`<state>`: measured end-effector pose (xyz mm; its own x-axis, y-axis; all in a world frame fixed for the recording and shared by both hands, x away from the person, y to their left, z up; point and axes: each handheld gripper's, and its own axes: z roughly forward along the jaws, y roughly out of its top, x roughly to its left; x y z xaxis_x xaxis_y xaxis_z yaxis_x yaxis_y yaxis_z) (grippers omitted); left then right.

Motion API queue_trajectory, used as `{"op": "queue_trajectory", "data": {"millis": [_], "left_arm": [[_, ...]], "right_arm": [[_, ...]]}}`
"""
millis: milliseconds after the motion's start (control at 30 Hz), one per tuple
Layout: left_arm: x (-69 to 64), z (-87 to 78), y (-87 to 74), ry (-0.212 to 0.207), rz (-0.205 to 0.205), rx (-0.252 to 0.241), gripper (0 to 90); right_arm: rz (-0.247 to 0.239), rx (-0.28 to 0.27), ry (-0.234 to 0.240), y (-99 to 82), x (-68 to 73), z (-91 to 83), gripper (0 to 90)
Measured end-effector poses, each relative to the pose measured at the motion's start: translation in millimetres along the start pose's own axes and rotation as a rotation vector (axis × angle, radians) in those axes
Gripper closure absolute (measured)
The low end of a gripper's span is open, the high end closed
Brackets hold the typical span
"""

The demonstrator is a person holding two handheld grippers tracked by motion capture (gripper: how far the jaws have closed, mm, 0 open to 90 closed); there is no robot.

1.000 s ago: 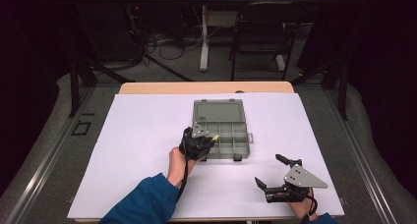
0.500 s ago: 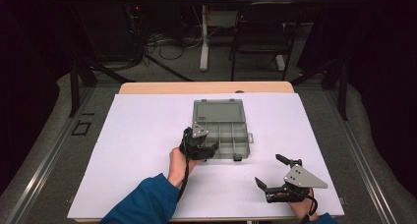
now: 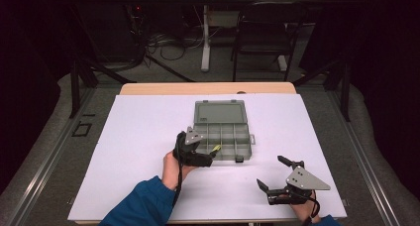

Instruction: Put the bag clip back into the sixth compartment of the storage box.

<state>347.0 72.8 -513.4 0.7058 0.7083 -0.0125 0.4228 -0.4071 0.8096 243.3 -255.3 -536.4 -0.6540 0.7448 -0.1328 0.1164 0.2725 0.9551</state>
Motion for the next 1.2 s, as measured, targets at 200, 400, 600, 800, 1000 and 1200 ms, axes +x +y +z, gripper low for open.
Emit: {"op": "queue_trajectory", "data": {"millis": [200, 400, 600, 800, 1000, 1200], "left_arm": [[-0.4, -17.2, -1.8, 0.007, 0.021, -0.034, 11.2], [0.1, -31.3, -3.8, 0.014, 0.031, -0.058, 11.2], [2.1, -53.9, -13.7, 0.025, 0.047, -0.098, 11.1], [5.1, -69.5, -25.8, 0.023, 0.057, -0.103, 11.1], [8.1, -83.1, -41.3, 0.018, 0.066, -0.114, 11.0], [11.3, -93.5, -55.6, 0.038, 0.046, -0.113, 11.1]], "right_arm": [[0.001, 0.000, -0.001, 0.0, 0.1, -0.4, 0.2], [0.002, 0.001, -0.001, -0.2, -0.4, -0.7, 0.2], [0.001, 0.000, 0.000, 0.0, 0.1, -0.5, 0.1], [0.001, -0.002, 0.002, -0.1, 0.1, -0.4, 0.2], [0.002, -0.001, 0.002, -0.1, 0.1, -0.4, 0.2], [0.000, 0.002, 0.002, -0.1, 0.2, 0.0, 0.1]]}}
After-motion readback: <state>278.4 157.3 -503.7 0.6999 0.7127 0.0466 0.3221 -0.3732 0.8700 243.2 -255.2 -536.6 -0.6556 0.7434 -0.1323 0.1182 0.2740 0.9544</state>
